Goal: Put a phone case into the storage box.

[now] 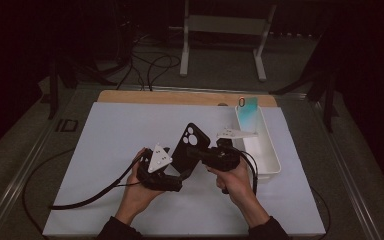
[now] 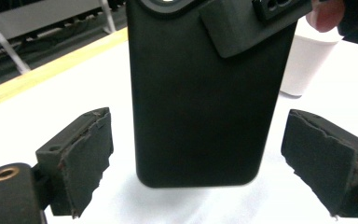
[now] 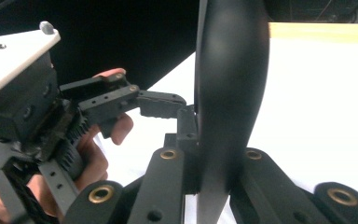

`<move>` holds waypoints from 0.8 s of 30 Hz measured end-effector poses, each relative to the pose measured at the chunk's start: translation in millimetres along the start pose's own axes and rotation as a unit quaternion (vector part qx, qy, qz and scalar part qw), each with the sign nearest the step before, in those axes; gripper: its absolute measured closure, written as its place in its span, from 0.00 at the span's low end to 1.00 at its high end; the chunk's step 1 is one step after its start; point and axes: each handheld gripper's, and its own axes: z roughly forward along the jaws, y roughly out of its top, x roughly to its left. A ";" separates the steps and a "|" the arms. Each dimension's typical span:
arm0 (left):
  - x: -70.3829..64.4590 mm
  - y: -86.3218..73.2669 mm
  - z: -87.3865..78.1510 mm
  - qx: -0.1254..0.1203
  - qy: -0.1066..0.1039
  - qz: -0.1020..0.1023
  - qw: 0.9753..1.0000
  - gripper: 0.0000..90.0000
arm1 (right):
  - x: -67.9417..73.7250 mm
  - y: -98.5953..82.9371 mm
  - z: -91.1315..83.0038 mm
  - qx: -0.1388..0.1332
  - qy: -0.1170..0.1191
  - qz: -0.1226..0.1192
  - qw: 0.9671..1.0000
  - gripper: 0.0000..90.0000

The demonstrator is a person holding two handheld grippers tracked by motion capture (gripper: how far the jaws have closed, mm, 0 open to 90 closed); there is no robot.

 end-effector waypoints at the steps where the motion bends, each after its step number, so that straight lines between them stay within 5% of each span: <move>1: 0.0 0.0 0.0 0.000 0.000 0.000 1.000 0.11 | -0.6 0.0 -0.5 -0.002 -0.001 0.001 1.000 0.96; 2: 3.5 0.3 -1.7 -0.004 -0.017 -0.010 1.000 0.10 | -1.7 -0.1 -2.0 -0.003 -0.003 0.001 1.000 0.96; 15: 17.1 -2.3 -3.4 -0.004 -0.071 -0.038 0.997 0.11 | -6.4 -2.9 -17.9 -0.005 0.017 -0.034 0.999 0.95; 24: 20.9 -6.6 0.3 0.014 -0.121 -0.039 0.992 0.12 | -0.9 -8.0 -24.7 -0.002 0.072 -0.076 0.995 0.95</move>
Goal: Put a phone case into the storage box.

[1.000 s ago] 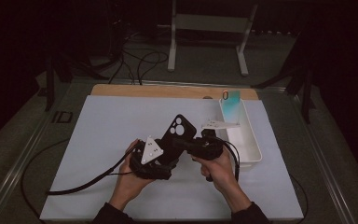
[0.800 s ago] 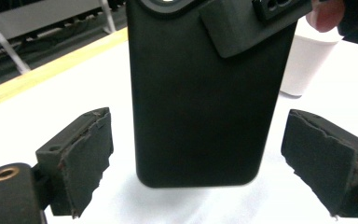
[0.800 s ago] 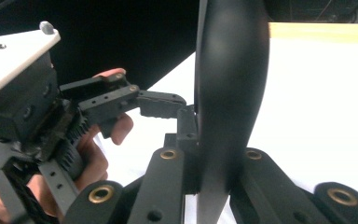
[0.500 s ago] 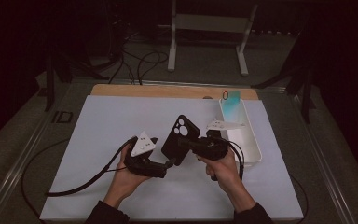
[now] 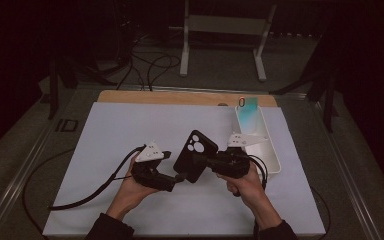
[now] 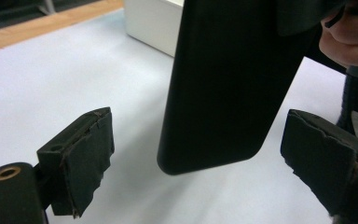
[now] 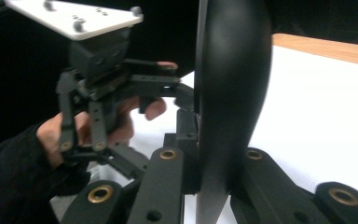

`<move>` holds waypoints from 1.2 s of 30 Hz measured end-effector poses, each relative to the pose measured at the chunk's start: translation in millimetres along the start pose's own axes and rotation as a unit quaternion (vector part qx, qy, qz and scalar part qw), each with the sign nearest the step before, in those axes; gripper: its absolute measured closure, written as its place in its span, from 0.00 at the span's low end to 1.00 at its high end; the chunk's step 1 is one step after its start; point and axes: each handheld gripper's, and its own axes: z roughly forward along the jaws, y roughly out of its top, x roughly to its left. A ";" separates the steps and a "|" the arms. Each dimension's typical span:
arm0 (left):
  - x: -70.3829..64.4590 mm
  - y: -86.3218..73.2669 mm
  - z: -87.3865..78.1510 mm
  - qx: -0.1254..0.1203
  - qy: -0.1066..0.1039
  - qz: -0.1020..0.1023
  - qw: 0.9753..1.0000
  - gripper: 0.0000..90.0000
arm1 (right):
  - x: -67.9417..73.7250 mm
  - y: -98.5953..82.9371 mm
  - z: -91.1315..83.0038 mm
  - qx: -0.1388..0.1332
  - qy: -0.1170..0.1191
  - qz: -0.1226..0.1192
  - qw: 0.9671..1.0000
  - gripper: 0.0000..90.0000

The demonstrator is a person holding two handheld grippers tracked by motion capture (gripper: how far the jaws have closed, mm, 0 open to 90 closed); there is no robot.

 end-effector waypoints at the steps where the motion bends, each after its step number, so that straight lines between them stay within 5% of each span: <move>1: -0.3 -0.3 0.3 0.002 -0.008 0.002 1.000 0.13 | 0.9 -0.4 0.1 0.002 0.003 -0.002 1.000 0.95; 11: -0.7 -4.1 6.8 0.022 -0.073 0.015 0.997 0.34 | 4.9 0.4 2.0 0.005 0.060 -0.028 0.998 0.95; 19: -3.5 -6.9 6.5 0.036 -0.107 0.038 0.993 0.64 | 2.5 2.4 -0.2 0.002 0.057 -0.038 0.998 0.94; 26: -5.9 -10.9 11.0 0.042 -0.112 0.044 0.992 0.88 | 7.0 2.9 0.4 0.015 0.013 -0.075 0.997 0.67; 30: -7.2 -10.6 11.0 0.037 -0.109 0.045 0.992 0.89 | 8.0 3.6 1.9 0.013 0.005 -0.078 0.997 0.60; 32: -6.6 -11.6 8.6 0.027 -0.116 0.044 0.992 0.89 | 9.0 3.6 4.9 0.015 -0.005 -0.074 0.997 0.38; 36: -4.6 -11.4 5.7 0.018 -0.105 0.037 0.994 0.90 | 9.0 2.7 5.0 0.018 -0.046 -0.063 0.997 0.22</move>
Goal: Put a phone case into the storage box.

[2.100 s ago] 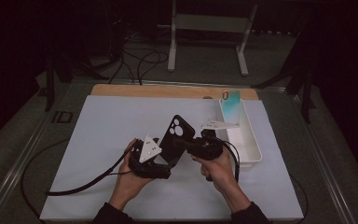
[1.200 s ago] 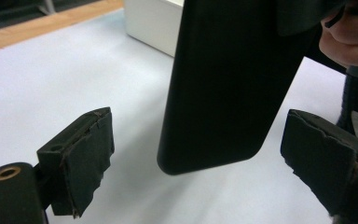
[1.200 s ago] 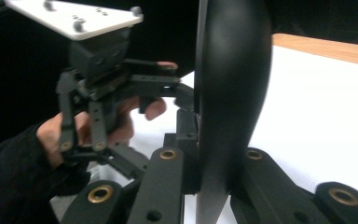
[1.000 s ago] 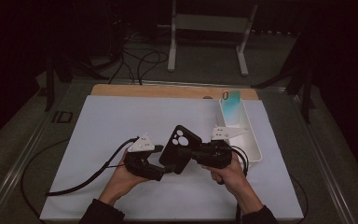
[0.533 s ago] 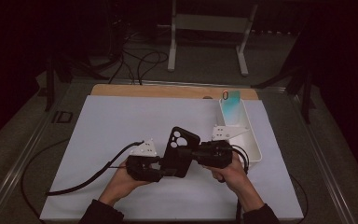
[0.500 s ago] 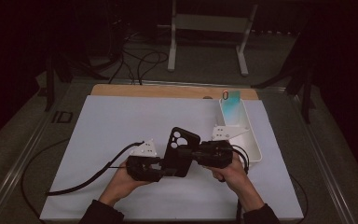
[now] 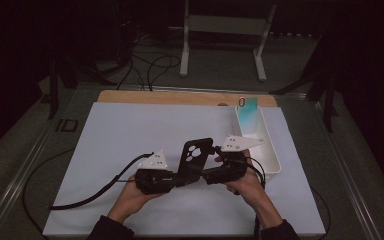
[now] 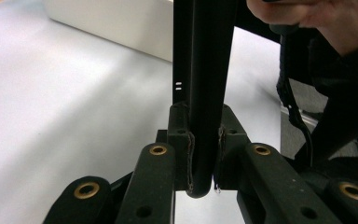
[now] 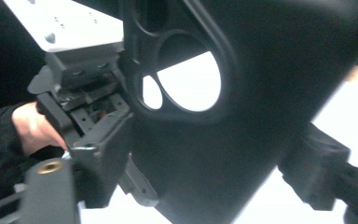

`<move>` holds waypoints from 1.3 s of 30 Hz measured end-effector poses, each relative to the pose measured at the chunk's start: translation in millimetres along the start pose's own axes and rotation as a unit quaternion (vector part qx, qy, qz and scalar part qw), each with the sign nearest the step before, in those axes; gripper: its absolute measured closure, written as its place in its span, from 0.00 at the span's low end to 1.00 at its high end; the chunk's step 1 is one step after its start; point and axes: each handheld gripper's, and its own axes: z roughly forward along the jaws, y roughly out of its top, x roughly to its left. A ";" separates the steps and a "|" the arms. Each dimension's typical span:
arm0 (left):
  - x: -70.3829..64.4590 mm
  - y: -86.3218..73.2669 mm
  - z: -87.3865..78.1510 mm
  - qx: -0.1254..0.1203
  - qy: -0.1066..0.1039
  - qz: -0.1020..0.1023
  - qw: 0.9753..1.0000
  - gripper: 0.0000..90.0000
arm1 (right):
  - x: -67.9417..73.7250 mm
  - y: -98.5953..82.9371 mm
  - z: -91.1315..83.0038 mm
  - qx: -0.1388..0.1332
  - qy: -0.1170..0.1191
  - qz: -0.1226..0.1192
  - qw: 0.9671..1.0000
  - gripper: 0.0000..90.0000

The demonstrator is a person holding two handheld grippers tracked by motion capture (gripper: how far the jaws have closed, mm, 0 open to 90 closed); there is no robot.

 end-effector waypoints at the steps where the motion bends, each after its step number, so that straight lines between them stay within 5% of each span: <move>1: 0.3 -0.1 -0.6 -0.003 0.002 -0.002 1.000 0.90 | -0.7 -0.1 -1.0 -0.002 -0.007 0.003 1.000 0.20; 13: 2.6 -1.0 1.3 0.006 0.044 -0.017 0.999 0.90 | -3.6 3.9 -10.2 -0.026 -0.041 0.062 0.997 0.10; 18: 3.0 -1.1 2.4 0.011 0.053 -0.018 0.998 0.90 | 3.1 10.8 -10.4 -0.031 -0.058 0.066 0.996 0.08; 39: -1.9 -1.3 7.1 0.008 0.052 -0.018 0.998 0.90 | 12.6 24.8 23.0 -0.038 -0.123 0.109 0.986 0.11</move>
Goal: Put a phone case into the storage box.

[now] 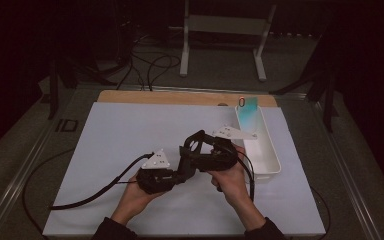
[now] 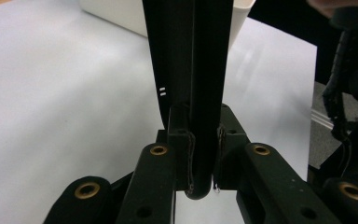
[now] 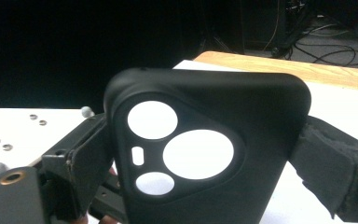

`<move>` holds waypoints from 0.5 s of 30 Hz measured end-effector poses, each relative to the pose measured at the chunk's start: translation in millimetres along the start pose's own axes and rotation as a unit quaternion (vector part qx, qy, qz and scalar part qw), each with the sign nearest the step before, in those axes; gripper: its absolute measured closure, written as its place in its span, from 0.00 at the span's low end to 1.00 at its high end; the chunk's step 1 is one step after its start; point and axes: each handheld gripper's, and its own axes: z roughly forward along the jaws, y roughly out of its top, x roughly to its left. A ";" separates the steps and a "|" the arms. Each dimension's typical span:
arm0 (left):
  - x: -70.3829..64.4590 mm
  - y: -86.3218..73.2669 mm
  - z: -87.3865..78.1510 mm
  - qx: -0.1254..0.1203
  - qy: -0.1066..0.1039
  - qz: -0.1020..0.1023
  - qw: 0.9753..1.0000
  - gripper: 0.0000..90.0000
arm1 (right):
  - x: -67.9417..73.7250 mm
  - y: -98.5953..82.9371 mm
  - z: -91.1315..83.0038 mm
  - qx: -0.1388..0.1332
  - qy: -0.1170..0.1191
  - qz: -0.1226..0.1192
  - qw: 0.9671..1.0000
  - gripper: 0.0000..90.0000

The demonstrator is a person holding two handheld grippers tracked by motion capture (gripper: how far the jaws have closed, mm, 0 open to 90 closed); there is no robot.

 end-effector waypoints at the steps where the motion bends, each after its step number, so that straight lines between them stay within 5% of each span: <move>1: 0.0 0.0 -0.2 -0.001 0.000 0.000 1.000 0.90 | -0.4 -0.2 0.7 0.000 0.000 0.001 1.000 0.12; 11: 0.6 -0.2 0.5 -0.002 0.000 0.001 1.000 0.90 | -2.2 -0.5 -1.3 -0.002 0.004 0.001 1.000 0.15; 15: 1.9 0.1 -0.9 -0.006 0.005 -0.002 1.000 0.82 | -2.6 -0.9 -2.5 -0.004 0.009 0.004 1.000 0.16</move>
